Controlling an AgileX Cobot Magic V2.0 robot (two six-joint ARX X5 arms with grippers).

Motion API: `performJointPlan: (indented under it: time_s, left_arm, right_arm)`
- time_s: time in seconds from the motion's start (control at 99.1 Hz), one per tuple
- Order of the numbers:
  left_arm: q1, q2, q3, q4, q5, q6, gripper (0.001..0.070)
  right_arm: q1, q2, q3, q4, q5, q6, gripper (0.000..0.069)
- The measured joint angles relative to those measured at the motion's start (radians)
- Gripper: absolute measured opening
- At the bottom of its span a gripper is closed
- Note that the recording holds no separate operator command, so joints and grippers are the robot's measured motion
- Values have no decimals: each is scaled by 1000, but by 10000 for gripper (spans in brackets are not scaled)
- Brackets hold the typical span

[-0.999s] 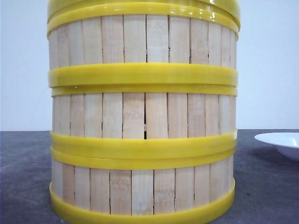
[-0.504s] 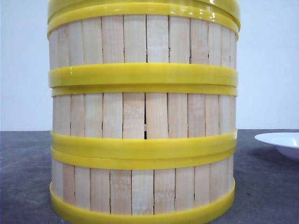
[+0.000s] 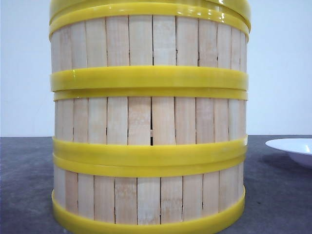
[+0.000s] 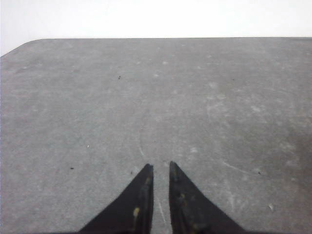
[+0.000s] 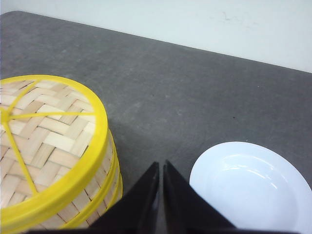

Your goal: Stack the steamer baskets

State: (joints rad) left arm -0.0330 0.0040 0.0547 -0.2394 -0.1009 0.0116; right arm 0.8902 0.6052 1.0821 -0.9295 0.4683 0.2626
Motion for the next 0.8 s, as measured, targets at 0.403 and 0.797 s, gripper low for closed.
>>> performJointPlan:
  time_s: [0.403, 0.797]
  left_arm:
    - [0, 0, 0, 0, 0, 0, 34]
    - [0, 0, 0, 0, 0, 0, 34]
  right_arm:
    - [0, 0, 0, 0, 0, 0, 10]
    - [-217, -9, -24, 31, 76, -8, 10]
